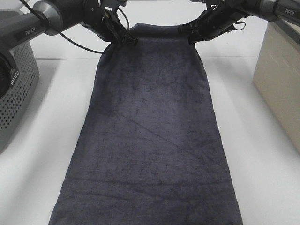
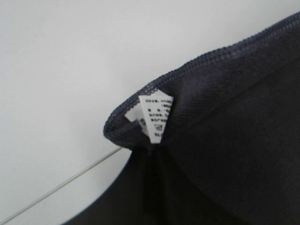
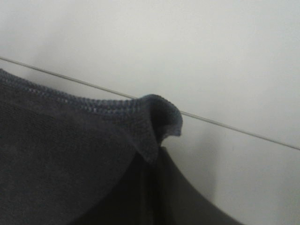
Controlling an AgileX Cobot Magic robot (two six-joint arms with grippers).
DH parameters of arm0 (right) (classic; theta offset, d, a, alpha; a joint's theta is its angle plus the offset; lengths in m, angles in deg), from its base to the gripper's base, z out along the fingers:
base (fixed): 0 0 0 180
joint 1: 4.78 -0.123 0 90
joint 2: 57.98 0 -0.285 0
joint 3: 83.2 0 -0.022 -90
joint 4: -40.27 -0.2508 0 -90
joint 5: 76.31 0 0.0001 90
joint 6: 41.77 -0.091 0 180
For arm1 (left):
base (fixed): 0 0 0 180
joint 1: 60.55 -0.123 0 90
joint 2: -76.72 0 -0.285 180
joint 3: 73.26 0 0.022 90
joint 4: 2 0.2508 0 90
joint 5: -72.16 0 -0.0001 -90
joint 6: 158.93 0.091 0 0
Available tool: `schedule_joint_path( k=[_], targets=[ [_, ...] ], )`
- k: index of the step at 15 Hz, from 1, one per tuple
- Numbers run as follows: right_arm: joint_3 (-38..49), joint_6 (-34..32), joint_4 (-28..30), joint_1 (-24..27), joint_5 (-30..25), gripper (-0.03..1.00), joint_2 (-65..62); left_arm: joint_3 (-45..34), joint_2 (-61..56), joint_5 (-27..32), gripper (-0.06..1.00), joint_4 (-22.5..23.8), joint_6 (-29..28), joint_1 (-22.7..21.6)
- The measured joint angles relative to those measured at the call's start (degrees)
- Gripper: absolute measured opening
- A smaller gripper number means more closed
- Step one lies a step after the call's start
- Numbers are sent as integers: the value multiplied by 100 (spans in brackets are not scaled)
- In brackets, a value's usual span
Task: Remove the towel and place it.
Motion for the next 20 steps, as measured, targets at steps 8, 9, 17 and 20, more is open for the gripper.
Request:
schedule_joint_path(
  k=[8, 9, 17, 20],
  targets=[
    [-6, 590, -561, 0, 739, 2, 258, 0, 390, -487, 2, 269, -6, -23],
    [-6, 619, -579, 0, 791, 2, 361, 0, 430, -613, 2, 281, -6, -23],
    [-6, 682, -705, 0, 1157, 27, 825, 0, 831, -1324, 4, 281, -6, -23],
    [-6, 682, -716, 6, 1261, 66, 831, 0, 831, -1673, 35, 206, -126, -97]
  ],
)
